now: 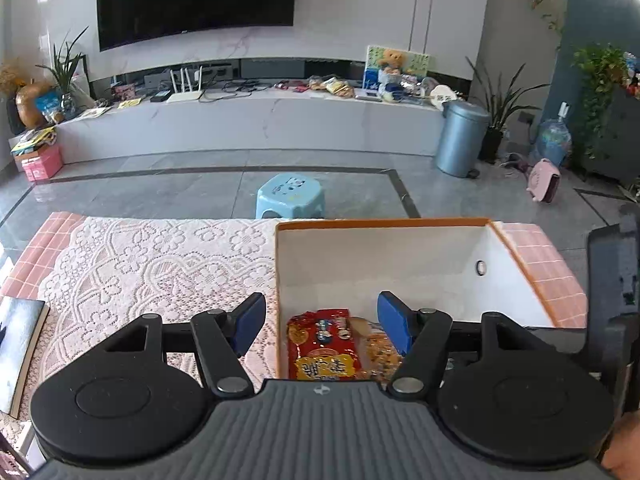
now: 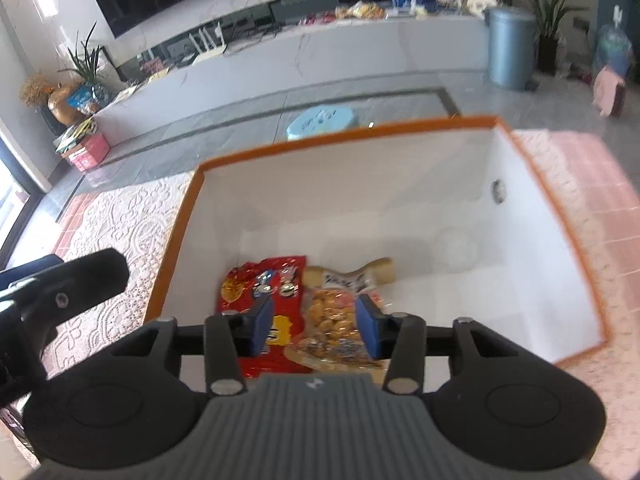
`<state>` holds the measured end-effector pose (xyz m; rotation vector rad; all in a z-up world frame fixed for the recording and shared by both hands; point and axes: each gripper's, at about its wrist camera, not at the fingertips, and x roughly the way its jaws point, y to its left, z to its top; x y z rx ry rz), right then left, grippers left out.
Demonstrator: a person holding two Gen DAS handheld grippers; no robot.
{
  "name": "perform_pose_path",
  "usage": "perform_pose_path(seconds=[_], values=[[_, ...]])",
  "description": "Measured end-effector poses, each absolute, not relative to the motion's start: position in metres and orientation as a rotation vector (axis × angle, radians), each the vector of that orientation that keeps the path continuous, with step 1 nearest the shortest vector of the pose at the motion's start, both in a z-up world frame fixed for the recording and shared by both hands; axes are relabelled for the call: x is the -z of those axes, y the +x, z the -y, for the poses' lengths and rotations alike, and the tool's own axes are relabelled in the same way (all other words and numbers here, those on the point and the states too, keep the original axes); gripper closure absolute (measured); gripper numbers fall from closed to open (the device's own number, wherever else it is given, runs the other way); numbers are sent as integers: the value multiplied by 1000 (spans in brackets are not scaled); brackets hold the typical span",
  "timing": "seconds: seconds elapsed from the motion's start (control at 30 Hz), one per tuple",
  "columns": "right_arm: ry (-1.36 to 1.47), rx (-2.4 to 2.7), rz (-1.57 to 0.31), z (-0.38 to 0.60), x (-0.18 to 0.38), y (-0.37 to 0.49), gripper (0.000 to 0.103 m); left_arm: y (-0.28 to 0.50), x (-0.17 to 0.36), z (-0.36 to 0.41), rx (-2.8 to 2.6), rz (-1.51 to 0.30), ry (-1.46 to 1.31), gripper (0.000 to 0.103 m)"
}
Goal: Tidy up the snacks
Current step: 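Withdraw both tools from the box back toward the snack pile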
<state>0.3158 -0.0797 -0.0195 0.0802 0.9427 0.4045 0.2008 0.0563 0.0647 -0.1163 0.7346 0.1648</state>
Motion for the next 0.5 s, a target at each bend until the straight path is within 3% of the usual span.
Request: perform_pose_path(seconds=[0.13, 0.37, 0.5], values=[[70, -369, -885, 104, 2, 296, 48, 184, -79, -48, -131, -706, -136, 28], [45, -355, -735, 149, -27, 235, 20, 145, -96, -25, -50, -668, -105, 28], [2, -338, -662, 169, -35, 193, 17, 127, -95, -16, -10, -685, -111, 28]])
